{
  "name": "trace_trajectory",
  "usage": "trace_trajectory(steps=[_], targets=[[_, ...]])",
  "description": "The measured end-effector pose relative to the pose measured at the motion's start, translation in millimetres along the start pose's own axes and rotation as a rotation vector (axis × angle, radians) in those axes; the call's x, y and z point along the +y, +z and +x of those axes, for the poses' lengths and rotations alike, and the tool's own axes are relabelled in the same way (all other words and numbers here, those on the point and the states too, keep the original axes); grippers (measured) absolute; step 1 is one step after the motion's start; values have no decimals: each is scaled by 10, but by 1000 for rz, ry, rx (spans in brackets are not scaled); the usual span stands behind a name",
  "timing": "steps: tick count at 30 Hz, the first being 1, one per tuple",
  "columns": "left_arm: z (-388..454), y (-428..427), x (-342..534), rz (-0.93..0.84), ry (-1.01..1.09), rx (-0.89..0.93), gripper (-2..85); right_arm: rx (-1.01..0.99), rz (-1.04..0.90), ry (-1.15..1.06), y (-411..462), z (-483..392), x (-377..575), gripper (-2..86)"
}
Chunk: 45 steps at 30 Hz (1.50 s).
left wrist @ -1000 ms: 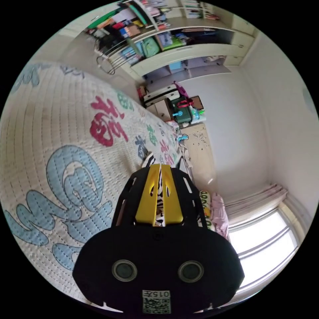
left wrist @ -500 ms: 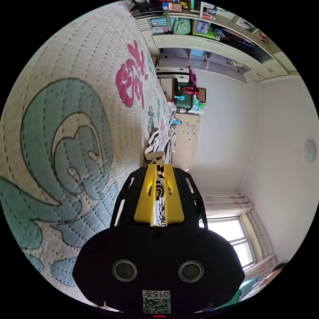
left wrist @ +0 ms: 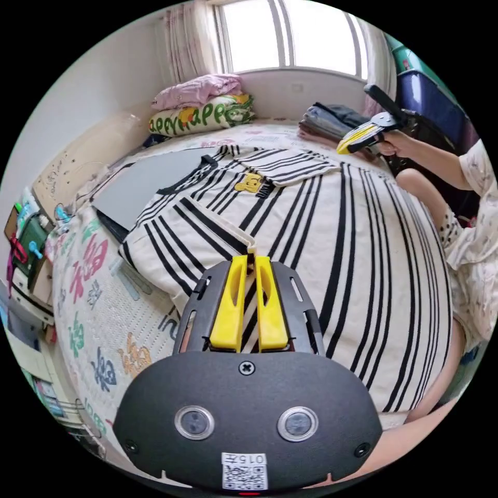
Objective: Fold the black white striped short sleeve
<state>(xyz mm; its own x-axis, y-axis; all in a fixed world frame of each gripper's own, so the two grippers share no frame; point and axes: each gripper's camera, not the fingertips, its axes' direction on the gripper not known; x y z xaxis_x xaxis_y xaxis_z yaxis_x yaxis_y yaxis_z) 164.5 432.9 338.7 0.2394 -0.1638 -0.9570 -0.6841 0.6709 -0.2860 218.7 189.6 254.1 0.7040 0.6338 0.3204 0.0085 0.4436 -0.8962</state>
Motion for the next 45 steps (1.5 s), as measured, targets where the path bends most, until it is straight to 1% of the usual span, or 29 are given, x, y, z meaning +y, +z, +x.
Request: trace_trajectory(steps=[2,3,4,5,7,8,10,12,15,16,17,19,22,24,26,29,33,37,40,45], targets=[[-87,-179,62,110,3,2,8,-129,64,-29,68,-127,-365,50],[-100,-236,60,133,10,4,7,-168,81,-26,108,-147,-485,52],[-118,-341,32,163,38,10,5,-249,111,-21,229,-189,-764,55],[-134,-414,0,181,55,-2,3,-320,129,-19,397,-247,-1075,60],[-200,-460,-43,193,37,-16,3,-378,134,-19,728,-356,-1579,69],[-231,-486,-93,188,48,9,4,-403,121,22,977,-403,-1914,76],[-223,-563,-145,198,54,-5,10,-430,99,47,1344,-488,-2362,85],[-181,-626,-210,196,50,-49,25,-385,57,89,1717,-562,-2710,92],[-71,-584,-404,116,72,-108,66,-333,-55,145,2289,-633,-3051,104],[-27,-535,-483,71,88,-126,74,-276,-107,149,2490,-667,-3123,107],[12,-529,-532,59,106,-131,77,-203,-148,150,2659,-696,-3173,108],[33,-562,-570,57,105,-151,67,-148,-130,149,2766,-713,-3211,102],[19,-635,-608,55,92,-153,57,-252,-178,153,3014,-709,-3281,69],[9,-672,-625,50,84,-150,46,-245,-173,183,3102,-687,-3302,64],[21,-717,-640,41,79,-161,28,-241,-195,190,3228,-628,-3324,37],[59,-817,-620,51,76,-190,17,-292,-182,204,3267,-495,-3264,0],[59,-980,-549,103,68,-184,11,-303,-157,182,3217,-372,-3081,-8],[152,-1114,-487,142,113,-167,9,-208,-122,180,3177,-187,-2726,-9],[285,-1190,-427,177,177,-158,8,-192,-120,210,3246,21,-2520,-8],[380,-1112,-345,136,238,-121,8,-175,-151,204,3477,160,-2327,-6]])
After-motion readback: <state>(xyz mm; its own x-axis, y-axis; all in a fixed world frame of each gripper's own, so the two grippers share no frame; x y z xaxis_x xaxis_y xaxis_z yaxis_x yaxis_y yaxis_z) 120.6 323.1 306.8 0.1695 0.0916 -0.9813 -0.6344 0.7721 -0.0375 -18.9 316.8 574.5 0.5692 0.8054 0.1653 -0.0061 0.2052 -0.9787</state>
